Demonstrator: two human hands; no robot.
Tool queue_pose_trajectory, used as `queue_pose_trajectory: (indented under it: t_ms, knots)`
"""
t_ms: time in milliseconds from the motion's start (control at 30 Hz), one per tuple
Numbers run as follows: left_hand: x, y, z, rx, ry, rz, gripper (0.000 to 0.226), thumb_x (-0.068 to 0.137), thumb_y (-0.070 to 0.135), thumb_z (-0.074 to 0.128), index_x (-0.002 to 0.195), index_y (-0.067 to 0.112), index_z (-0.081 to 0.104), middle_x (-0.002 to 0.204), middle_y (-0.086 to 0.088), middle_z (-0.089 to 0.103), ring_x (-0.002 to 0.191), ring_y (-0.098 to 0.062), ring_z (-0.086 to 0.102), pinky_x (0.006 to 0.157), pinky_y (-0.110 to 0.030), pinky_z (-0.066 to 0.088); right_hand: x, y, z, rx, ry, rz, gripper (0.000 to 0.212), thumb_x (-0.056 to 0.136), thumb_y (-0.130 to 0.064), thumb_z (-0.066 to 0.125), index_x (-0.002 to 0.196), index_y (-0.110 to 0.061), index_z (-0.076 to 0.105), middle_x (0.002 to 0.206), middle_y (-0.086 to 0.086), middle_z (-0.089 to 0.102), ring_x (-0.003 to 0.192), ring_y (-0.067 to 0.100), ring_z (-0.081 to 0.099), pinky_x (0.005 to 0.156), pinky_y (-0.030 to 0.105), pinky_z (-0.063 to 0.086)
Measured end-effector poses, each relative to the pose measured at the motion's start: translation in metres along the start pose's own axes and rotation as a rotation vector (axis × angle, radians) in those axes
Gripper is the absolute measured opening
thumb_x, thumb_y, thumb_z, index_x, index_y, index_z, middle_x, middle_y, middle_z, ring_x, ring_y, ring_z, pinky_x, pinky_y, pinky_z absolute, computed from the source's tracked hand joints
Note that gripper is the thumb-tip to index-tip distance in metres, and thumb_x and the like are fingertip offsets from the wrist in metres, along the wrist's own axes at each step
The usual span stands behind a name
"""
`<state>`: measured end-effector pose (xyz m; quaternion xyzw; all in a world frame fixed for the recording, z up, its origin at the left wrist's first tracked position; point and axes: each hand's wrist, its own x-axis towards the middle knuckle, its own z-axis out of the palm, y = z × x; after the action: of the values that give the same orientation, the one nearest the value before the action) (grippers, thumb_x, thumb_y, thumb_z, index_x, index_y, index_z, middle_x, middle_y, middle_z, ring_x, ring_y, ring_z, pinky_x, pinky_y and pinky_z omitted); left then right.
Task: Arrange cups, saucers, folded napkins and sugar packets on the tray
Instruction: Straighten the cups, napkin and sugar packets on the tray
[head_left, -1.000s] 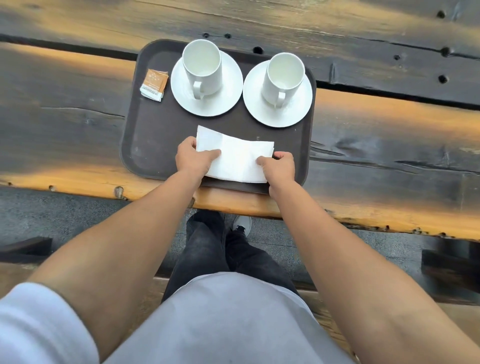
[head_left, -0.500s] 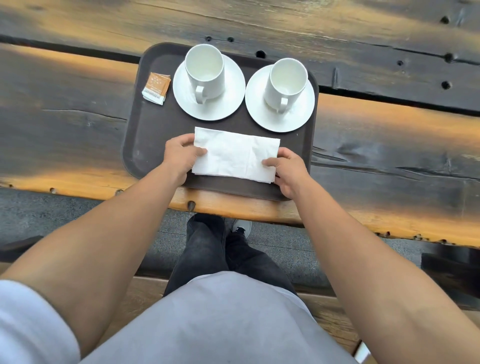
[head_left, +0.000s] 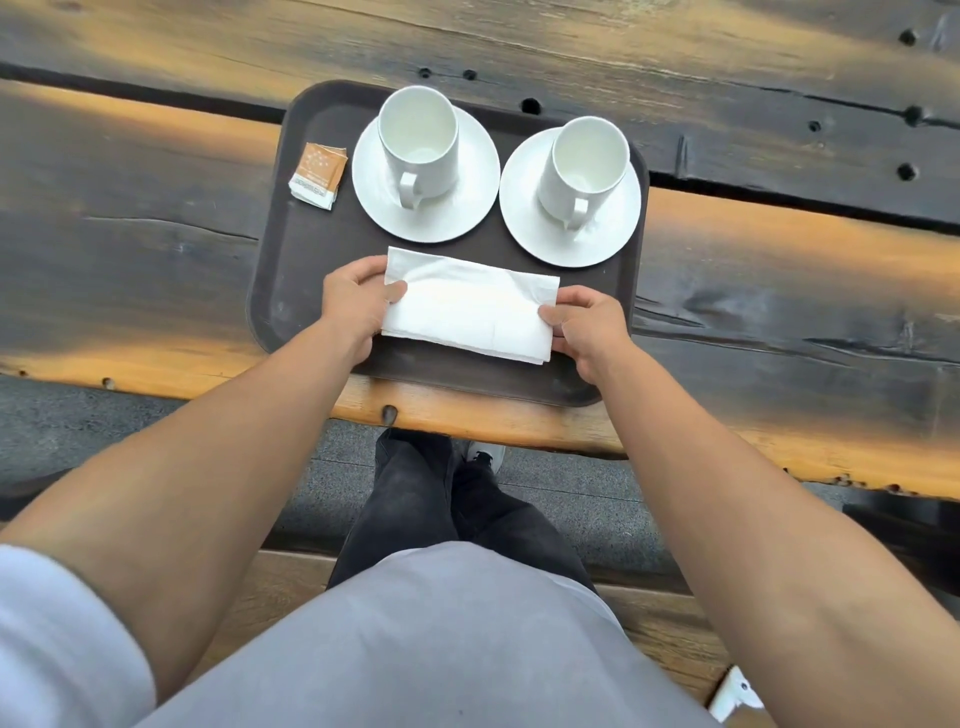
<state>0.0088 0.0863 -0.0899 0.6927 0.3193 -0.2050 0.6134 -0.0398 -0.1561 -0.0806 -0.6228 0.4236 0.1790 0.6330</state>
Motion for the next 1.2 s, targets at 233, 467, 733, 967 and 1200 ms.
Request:
queue_pose_trajectory:
  t_ms: [233,467,733,967,1200]
  knots:
    - [0.005,0.007,0.001,0.043,-0.017,-0.018,0.037,0.084,-0.007,0.068,0.110,0.019,0.071,0.102,-0.002,0.075,0.094,-0.022,0.073,0.082,-0.040,0.061,0.007,-0.003,0.005,-0.053,0.051,0.013,0.018,0.086,0.006,0.064,0.080,-0.010,0.063,0.098,0.013,0.074,0.092,0.031,0.073,0.077,0.045,0.062]
    - [0.000,0.012,0.003,0.457,0.132,0.111,0.051,0.076,0.019,0.082,0.121,0.021,0.058,0.112,0.001,0.064,0.103,-0.018,0.061,0.082,-0.032,0.051,0.012,-0.004,0.004,-0.217,0.172,-0.062,0.030,0.076,0.002,0.064,0.100,-0.016,0.061,0.093,0.003,0.071,0.095,0.023,0.069,0.082,0.042,0.060]
    - [-0.008,0.008,0.025,1.102,0.057,0.624,0.043,0.094,0.026,0.057,0.134,0.013,0.052,0.136,-0.008,0.045,0.123,-0.032,0.040,0.094,-0.041,0.045,-0.012,0.009,0.029,-0.918,0.221,-0.589,0.040,0.090,-0.016,0.055,0.130,-0.011,0.053,0.130,0.008,0.051,0.122,0.027,0.044,0.095,0.039,0.044]
    - [-0.008,0.000,0.029,1.160,0.084,0.607,0.029,0.096,0.019,0.054,0.125,0.011,0.055,0.132,-0.010,0.044,0.117,-0.032,0.043,0.083,-0.043,0.050,-0.005,0.028,0.033,-1.278,0.096,-0.782,0.049,0.093,-0.023,0.054,0.139,-0.007,0.046,0.150,0.011,0.040,0.142,0.034,0.032,0.109,0.046,0.036]
    - [0.002,0.003,0.024,0.770,0.152,0.450,0.035,0.090,0.014,0.065,0.124,0.014,0.056,0.125,-0.007,0.051,0.105,-0.020,0.052,0.086,-0.026,0.039,0.002,0.019,0.022,-1.034,0.236,-0.572,0.047,0.091,-0.017,0.063,0.135,-0.008,0.049,0.141,0.008,0.044,0.128,0.029,0.037,0.098,0.035,0.042]
